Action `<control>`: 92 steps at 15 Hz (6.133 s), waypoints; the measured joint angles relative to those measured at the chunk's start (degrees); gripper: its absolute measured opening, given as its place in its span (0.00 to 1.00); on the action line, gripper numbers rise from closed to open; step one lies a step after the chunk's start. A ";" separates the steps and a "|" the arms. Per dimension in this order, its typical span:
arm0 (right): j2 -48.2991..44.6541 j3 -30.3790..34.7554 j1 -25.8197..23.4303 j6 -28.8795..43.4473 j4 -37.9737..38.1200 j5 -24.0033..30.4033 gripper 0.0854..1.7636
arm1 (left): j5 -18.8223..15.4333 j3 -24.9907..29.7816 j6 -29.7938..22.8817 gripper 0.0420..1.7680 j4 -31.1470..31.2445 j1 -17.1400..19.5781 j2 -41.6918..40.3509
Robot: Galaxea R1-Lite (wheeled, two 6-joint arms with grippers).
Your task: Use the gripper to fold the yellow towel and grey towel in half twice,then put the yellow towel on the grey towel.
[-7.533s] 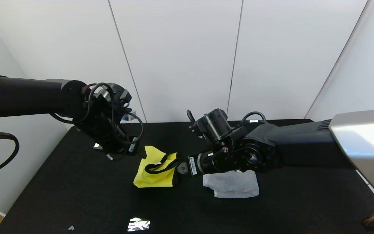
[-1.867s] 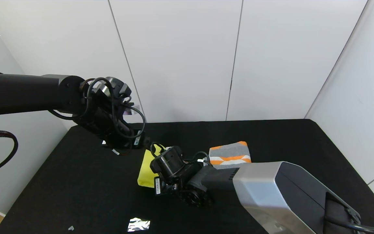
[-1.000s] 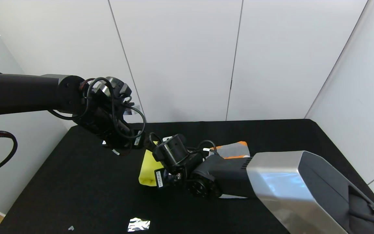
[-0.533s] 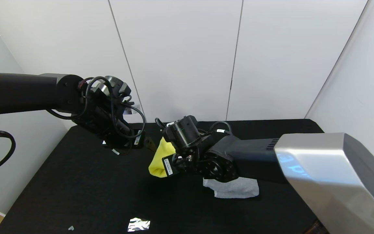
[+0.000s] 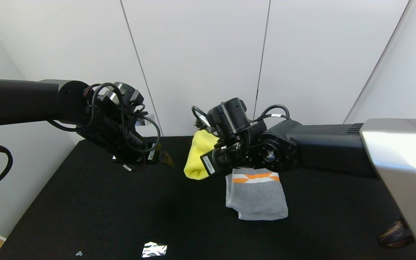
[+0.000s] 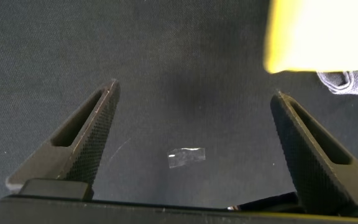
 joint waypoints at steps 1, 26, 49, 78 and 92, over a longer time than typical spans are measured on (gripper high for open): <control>-0.80 0.02 -0.85 -1.18 0.89 0.93 0.06 | 0.00 0.01 0.05 0.97 0.02 -0.02 0.00; -14.07 33.90 -12.15 -8.33 -8.70 10.53 0.06 | -0.06 1.27 0.24 0.97 -0.15 -0.88 -0.44; -18.69 38.69 -9.26 -0.17 -10.46 -4.84 0.82 | -0.15 3.04 0.24 0.97 -0.15 -2.43 -1.82; -24.34 43.44 -9.75 9.94 -18.16 -10.75 0.96 | -5.34 11.97 0.33 0.97 -4.30 -3.69 -17.77; -72.45 77.07 -13.37 13.42 -15.70 -12.53 0.96 | -4.28 47.29 0.88 0.97 -23.08 -3.86 -57.72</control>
